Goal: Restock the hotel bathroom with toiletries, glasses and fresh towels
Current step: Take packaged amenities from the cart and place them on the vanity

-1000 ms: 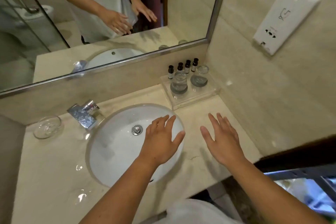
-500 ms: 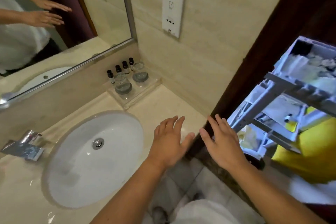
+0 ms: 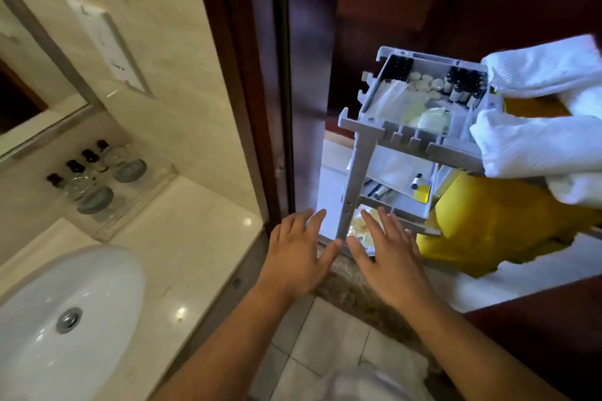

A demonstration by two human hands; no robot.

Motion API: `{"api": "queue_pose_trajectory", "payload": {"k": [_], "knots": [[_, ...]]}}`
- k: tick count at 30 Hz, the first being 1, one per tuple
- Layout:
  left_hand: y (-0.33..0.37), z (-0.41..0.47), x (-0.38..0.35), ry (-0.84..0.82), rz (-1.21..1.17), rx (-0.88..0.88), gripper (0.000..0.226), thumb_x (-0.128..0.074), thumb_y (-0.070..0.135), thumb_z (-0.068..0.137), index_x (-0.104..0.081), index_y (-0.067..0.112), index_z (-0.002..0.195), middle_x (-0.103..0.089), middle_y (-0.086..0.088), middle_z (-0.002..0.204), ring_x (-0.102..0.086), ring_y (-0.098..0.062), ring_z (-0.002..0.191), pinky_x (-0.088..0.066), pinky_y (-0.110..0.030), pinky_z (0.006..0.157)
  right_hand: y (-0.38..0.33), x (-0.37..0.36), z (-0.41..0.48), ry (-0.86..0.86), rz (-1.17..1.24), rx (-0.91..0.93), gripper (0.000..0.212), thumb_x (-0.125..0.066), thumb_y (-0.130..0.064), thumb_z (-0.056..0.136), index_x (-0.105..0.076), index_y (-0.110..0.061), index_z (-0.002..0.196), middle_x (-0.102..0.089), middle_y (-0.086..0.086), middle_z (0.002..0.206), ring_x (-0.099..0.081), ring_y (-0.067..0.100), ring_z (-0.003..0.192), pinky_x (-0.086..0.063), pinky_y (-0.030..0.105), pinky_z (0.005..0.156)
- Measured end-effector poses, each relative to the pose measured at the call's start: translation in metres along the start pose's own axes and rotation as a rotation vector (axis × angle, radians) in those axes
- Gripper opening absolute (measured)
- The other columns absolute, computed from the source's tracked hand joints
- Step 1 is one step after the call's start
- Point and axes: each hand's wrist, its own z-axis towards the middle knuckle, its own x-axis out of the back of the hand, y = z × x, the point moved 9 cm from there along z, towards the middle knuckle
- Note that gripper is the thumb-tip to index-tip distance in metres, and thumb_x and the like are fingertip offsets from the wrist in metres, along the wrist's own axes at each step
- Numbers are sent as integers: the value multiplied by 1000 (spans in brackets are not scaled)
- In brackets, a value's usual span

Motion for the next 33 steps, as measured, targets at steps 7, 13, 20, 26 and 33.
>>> {"api": "queue_pose_trajectory", "payload": {"k": [7, 13, 20, 26, 33], "knots": [[102, 47, -51, -38, -11, -60, 68, -36, 66, 102, -28, 34, 161, -29, 7, 167, -20, -18, 154, -16, -38, 124, 116, 53, 5, 46, -32, -81, 85, -11, -83, 88, -21, -42, 162, -6, -3, 175, 1, 19, 161, -7, 48, 128], [168, 68, -69, -40, -48, -131, 66, -39, 65, 103, -30, 34, 161, -32, 9, 165, -22, -15, 153, -17, -36, 124, 163, 101, -1, 77, -40, -106, 86, -9, -83, 89, -16, -41, 163, -1, -5, 175, 3, 18, 161, -3, 47, 128], [192, 98, -69, -44, -39, -173, 66, -37, 64, 103, -28, 34, 161, -31, 8, 166, -21, -16, 153, -17, -38, 124, 175, 119, 9, 106, 22, -117, 93, -2, -88, 85, -13, -40, 164, -2, -8, 175, 4, 16, 161, 0, 44, 127], [191, 132, -79, -71, -64, -177, 78, -21, 76, 94, -30, 34, 160, -33, 8, 165, -24, -16, 152, -22, -42, 123, 177, 121, 34, 143, 41, -103, 93, 5, -86, 84, -7, -41, 164, -1, -9, 175, 6, 15, 161, -3, 46, 128], [174, 212, -78, -106, -65, -157, 68, -36, 67, 102, -30, 32, 160, -31, 5, 167, -20, -20, 155, -20, -46, 124, 166, 124, 102, 115, 50, -109, 78, -16, -77, 96, -2, -42, 164, 2, -10, 175, 6, 14, 161, -6, 42, 130]]}}
